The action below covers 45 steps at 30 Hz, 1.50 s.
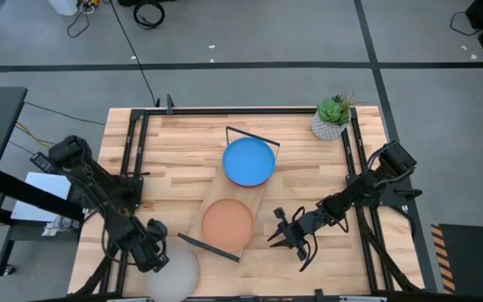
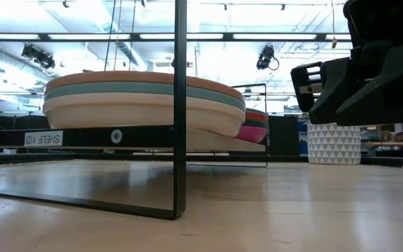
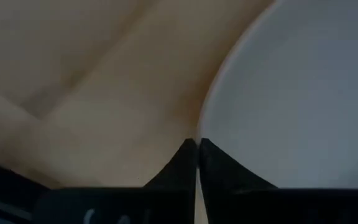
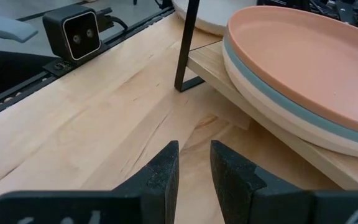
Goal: Place and stack plates onto a shelf
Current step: Stack the gray plate on top of the brown plate on the shelf
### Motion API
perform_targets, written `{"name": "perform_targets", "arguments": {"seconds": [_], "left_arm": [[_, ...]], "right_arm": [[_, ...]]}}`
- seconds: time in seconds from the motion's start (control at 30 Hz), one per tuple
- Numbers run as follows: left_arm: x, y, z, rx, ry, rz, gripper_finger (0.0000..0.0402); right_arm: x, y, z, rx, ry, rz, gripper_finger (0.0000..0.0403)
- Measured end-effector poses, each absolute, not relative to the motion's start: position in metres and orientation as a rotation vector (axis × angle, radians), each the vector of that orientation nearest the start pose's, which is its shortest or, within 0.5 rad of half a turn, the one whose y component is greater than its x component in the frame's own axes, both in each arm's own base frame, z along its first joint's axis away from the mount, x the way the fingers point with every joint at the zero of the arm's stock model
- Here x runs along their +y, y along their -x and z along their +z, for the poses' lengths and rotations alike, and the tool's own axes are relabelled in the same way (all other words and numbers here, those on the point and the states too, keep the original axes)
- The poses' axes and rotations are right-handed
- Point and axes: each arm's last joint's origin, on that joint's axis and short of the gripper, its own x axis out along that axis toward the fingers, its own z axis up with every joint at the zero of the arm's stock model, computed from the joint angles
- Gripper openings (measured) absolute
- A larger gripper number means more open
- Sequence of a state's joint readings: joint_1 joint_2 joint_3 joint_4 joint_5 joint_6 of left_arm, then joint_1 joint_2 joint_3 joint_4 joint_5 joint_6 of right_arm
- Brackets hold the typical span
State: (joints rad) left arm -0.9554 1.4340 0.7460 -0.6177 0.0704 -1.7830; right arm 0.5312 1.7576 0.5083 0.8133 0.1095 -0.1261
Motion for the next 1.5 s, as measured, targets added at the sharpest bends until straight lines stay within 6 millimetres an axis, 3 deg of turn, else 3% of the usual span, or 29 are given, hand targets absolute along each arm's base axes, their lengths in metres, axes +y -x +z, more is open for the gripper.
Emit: {"name": "perform_targets", "arguments": {"seconds": [0.27, 0.47, 0.57, 0.8, 1.03, 1.2, 1.5], "left_arm": [[-0.196, -0.137, 0.212, 1.327, 1.145, 0.106, 0.0009], [-0.193, -0.146, 0.255, 0.843, 1.292, -0.096, 0.0009], [-0.188, -0.151, 0.266, 0.685, 1.241, -0.142, 0.0008], [-0.171, -0.169, 0.277, 0.544, 1.025, -0.145, 0.0009], [-0.150, -0.182, 0.313, 0.484, 0.805, -0.104, 0.0009], [-0.127, -0.196, 0.317, 0.446, 0.754, 0.087, 0.0009], [-0.091, -0.231, 0.285, 0.556, 0.851, 0.367, 0.0010]], "right_arm": [[0.145, -0.252, 0.109, 0.391, 0.261, 0.440, 0.0098], [0.144, -0.252, 0.108, 0.399, 0.260, 0.439, 0.0098], [0.144, -0.252, 0.108, 0.400, 0.259, 0.439, 0.0098], [0.144, -0.252, 0.108, 0.398, 0.259, 0.439, 0.0098], [0.145, -0.252, 0.109, 0.391, 0.257, 0.439, 0.0098], [0.145, -0.252, 0.109, 0.392, 0.259, 0.440, 0.0098], [0.144, -0.252, 0.108, 0.398, 0.262, 0.440, 0.0098]]}}
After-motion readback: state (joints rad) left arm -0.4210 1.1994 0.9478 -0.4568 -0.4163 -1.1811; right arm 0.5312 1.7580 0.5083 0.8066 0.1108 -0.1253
